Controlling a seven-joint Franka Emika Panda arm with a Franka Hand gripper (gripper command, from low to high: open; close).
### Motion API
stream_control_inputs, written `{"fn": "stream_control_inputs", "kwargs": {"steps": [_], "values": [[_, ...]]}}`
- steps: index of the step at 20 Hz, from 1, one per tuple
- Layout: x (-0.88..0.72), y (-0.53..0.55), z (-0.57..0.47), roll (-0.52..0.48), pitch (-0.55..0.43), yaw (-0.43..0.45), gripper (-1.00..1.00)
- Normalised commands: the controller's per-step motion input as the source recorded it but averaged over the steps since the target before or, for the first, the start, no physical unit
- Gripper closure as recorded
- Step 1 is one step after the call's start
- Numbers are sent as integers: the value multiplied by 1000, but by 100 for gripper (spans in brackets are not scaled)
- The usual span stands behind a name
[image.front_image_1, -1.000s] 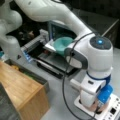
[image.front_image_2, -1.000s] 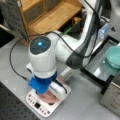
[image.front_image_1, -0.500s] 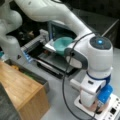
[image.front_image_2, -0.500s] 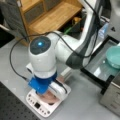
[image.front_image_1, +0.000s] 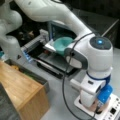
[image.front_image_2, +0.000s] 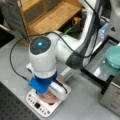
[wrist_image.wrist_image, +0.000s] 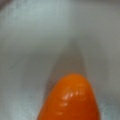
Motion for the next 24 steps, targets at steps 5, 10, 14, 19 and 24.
{"fn": "stream_control_inputs", "kwargs": {"steps": [5, 10, 14, 19, 24], "values": [[-282, -26, -89, -46, -106, -12, -100], [-358, -27, -110, -15, -38, -51, -100], [-371, -42, -124, -4, -93, -47, -100], [-328, -59, -136, -5, -146, -45, -100], [-339, -92, -187, -14, -172, -36, -100]]}}
